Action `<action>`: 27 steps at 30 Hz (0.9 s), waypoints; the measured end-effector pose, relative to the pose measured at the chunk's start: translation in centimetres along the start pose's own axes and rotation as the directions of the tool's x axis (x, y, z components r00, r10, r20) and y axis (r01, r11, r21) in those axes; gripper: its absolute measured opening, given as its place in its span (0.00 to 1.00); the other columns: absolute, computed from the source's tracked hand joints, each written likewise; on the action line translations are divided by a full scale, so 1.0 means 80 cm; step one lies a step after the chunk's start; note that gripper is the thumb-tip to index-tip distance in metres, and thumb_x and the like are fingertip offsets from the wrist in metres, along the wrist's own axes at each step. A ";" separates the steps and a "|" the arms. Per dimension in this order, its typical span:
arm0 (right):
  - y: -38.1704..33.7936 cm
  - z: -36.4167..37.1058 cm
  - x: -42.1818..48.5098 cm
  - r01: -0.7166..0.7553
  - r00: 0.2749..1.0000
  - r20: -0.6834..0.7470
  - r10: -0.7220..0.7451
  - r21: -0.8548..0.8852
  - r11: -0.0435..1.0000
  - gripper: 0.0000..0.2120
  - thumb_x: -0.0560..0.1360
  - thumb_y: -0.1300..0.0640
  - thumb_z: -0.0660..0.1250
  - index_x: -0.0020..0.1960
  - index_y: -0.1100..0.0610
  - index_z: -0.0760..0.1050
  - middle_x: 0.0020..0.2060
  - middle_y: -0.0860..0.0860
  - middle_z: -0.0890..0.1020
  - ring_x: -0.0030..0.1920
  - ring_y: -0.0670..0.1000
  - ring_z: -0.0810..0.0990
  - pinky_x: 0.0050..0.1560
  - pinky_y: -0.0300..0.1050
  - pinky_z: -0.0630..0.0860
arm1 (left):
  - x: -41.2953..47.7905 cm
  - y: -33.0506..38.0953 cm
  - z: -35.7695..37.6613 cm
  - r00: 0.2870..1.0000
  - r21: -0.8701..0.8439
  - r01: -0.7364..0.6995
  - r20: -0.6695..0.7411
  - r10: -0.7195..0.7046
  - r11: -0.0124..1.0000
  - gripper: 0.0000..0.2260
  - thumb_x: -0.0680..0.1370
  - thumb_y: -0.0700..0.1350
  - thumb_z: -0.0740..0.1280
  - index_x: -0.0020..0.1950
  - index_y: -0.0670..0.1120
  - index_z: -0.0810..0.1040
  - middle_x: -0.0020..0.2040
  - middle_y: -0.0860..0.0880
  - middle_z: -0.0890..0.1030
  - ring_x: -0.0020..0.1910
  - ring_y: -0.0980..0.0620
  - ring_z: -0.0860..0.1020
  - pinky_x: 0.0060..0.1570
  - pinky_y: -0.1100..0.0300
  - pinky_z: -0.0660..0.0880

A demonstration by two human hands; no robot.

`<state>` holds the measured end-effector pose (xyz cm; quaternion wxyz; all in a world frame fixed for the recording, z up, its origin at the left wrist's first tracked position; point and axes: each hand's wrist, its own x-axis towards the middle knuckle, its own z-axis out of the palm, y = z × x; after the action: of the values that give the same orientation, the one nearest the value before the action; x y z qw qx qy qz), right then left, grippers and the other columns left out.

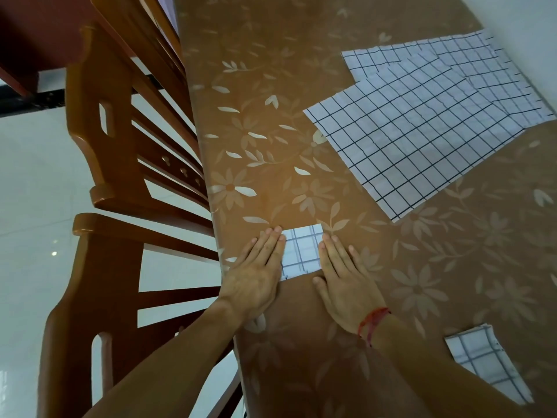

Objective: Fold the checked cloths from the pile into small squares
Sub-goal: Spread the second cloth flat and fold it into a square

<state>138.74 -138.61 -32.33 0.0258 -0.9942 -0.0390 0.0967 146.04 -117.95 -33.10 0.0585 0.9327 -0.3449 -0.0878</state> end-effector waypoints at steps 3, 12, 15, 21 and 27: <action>-0.001 -0.002 0.003 -0.015 1.000 0.011 0.015 -0.007 1.000 0.30 0.80 0.46 0.49 0.76 0.63 0.56 0.76 0.57 0.57 0.77 0.53 0.52 0.74 0.55 0.53 | -0.013 -0.010 -0.002 0.999 0.013 -0.028 0.030 0.027 1.000 0.26 0.82 0.49 0.50 0.79 0.41 0.54 0.79 0.43 0.54 0.78 0.47 0.51 0.75 0.48 0.56; -0.001 -0.017 0.005 -0.016 0.996 0.086 0.002 0.157 0.987 0.33 0.78 0.41 0.43 0.78 0.60 0.50 0.78 0.52 0.48 0.77 0.49 0.43 0.77 0.50 0.46 | -0.046 -0.004 -0.034 0.998 -0.336 0.069 0.033 -0.062 0.939 0.23 0.84 0.49 0.48 0.78 0.45 0.58 0.78 0.50 0.58 0.77 0.52 0.57 0.75 0.57 0.54; 0.000 -0.038 0.016 -0.029 0.999 0.046 0.012 0.390 0.920 0.27 0.82 0.47 0.48 0.75 0.61 0.59 0.77 0.52 0.57 0.77 0.48 0.51 0.76 0.43 0.49 | -0.034 0.029 -0.069 0.892 -0.732 0.309 0.001 -0.452 0.607 0.15 0.84 0.45 0.55 0.70 0.51 0.73 0.63 0.62 0.74 0.61 0.62 0.72 0.63 0.74 0.63; -0.003 -0.086 0.042 -0.324 0.883 0.116 0.455 0.853 0.410 0.18 0.82 0.53 0.55 0.37 0.55 0.74 0.35 0.48 0.76 0.37 0.45 0.73 0.39 0.29 0.69 | -0.005 0.042 -0.081 0.519 -0.856 0.362 0.513 -0.683 -0.368 0.10 0.80 0.45 0.62 0.52 0.49 0.83 0.51 0.51 0.84 0.55 0.50 0.80 0.59 0.52 0.76; -0.008 -0.085 0.053 -0.426 0.811 0.338 0.478 0.901 0.085 0.15 0.78 0.49 0.60 0.37 0.51 0.80 0.43 0.52 0.85 0.48 0.53 0.83 0.56 0.57 0.78 | -0.001 0.056 -0.092 0.560 -0.824 0.215 0.543 -0.626 -0.524 0.09 0.81 0.40 0.61 0.53 0.45 0.80 0.53 0.47 0.84 0.56 0.52 0.81 0.61 0.56 0.74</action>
<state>144.13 -137.92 -26.43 0.5892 -0.7306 0.3352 0.0813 144.66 -120.89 -25.13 0.7335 0.5599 0.3307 -0.1977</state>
